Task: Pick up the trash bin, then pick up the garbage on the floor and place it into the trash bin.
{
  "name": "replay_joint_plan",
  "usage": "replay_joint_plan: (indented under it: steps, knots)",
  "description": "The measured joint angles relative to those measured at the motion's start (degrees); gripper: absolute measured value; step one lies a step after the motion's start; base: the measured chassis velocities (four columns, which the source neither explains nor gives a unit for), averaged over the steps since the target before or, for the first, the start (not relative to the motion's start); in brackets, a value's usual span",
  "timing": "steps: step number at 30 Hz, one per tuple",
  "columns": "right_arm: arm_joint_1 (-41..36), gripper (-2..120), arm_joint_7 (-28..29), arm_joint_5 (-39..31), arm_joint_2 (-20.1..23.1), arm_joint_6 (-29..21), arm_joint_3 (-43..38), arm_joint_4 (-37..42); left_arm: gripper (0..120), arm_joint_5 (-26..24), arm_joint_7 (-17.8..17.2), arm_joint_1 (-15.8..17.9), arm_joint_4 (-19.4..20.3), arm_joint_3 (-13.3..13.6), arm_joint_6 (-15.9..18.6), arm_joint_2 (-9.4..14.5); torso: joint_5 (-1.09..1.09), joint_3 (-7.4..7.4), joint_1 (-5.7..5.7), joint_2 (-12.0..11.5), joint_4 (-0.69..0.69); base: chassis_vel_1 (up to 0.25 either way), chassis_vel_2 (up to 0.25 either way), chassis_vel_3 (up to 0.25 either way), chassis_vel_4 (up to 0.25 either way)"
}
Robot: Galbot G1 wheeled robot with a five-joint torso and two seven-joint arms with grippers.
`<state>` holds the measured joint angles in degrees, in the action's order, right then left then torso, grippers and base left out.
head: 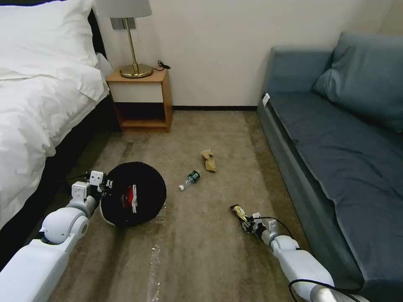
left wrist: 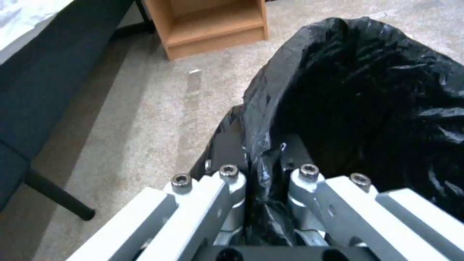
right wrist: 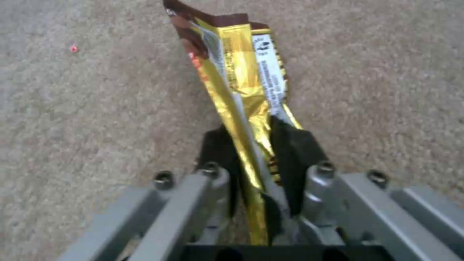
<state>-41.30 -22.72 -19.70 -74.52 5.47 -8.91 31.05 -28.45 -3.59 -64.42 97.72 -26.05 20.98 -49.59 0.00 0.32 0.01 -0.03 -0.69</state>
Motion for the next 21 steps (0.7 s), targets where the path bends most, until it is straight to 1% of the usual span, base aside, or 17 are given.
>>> replay_joint_plan:
  steps: [1,2,3,4,5,7,12,14,15,17,18,19,20,21]
  knots:
    - [0.0,16,0.0,0.0,0.0,0.0,0.0,0.0,6,0.0,0.0,0.0,0.0,0.0,0.0,0.0,0.0,0.0,0.0,0.0,0.0,0.0,0.0,0.0,0.0]
    - [-0.18,12,-0.02,-0.21,0.01,0.01,0.09,0.27,6,-0.01,-0.09,-0.14,0.28,-0.02,0.12,0.06,0.01,0.0,0.0,0.0,0.0,0.0,0.0,0.0,0.0]
    - [-0.18,12,-0.02,-0.21,0.01,0.01,0.09,0.27,6,-0.01,-0.09,-0.14,0.28,-0.02,0.12,0.06,0.01,0.0,0.0,0.0,0.0,0.0,0.0,0.0,0.0]
    - [-0.46,5,-0.03,-0.49,0.07,0.0,0.42,0.74,6,-0.03,-0.26,-0.18,0.48,0.02,0.21,0.24,0.01,0.0,0.0,0.0,0.0,0.0,0.0,0.0,0.0]
    - [-0.64,2,-0.02,-0.62,0.16,0.0,0.69,1.01,6,-0.04,-0.32,-0.18,0.57,0.07,0.25,0.35,0.01,0.0,0.0,0.0,0.0,0.0,0.0,0.0,0.0]
    - [-1.06,0,0.02,-0.75,0.43,0.02,1.23,1.84,6,-0.06,-0.53,-0.07,0.74,0.24,0.38,0.5,0.02,0.01,0.0,0.0,0.01,0.0,0.0,0.0,0.0]
    - [-1.92,0,0.15,-0.81,0.85,1.02,1.47,4.16,6,-0.05,-0.92,0.3,1.07,0.68,0.51,0.12,0.03,0.01,0.0,0.0,0.0,0.0,0.0,0.0,0.0]
    - [-3.07,0,0.25,-0.92,1.63,1.99,1.47,7.28,6,0.07,-1.09,0.42,1.07,1.02,0.52,-0.52,0.01,0.01,0.0,0.0,0.0,0.0,0.0,0.0,0.0]
    - [-3.07,0,0.25,-0.92,1.63,1.99,1.47,7.28,6,0.07,-1.09,0.42,1.07,1.02,0.52,-0.52,0.01,0.01,0.0,0.0,0.0,0.0,0.0,0.0,0.0]
    - [-3.9,0,0.87,-1.29,2.32,3.83,1.53,10.99,6,0.13,-1.41,0.71,1.07,1.4,0.52,-1.2,0.01,0.01,0.0,0.0,0.0,0.0,0.0,0.0,0.0]
    - [-4.16,0,1.58,-1.05,2.52,6.23,1.81,12.91,6,0.19,-1.54,0.93,1.07,1.65,0.47,-1.49,0.0,0.0,0.0,0.0,0.0,0.0,0.0,0.0,0.0]
    - [-4.16,0,1.58,-1.05,2.52,6.23,1.81,12.91,6,0.19,-1.54,0.93,1.07,1.65,0.47,-1.49,0.0,0.0,0.0,0.0,0.0,0.0,0.0,0.0,0.0]
    - [-4.48,0,2.1,0.11,2.65,8.56,2.15,15.09,6,0.23,-1.67,1.14,1.07,1.93,0.42,-1.79,0.01,0.01,0.0,0.0,0.0,0.0,0.0,0.0,0.0]
    - [-4.48,0,2.1,0.11,2.65,8.56,2.15,15.09,6,0.23,-1.67,1.14,1.07,1.93,0.42,-1.79,0.01,0.01,0.0,0.0,0.0,0.0,0.0,0.0,0.0]
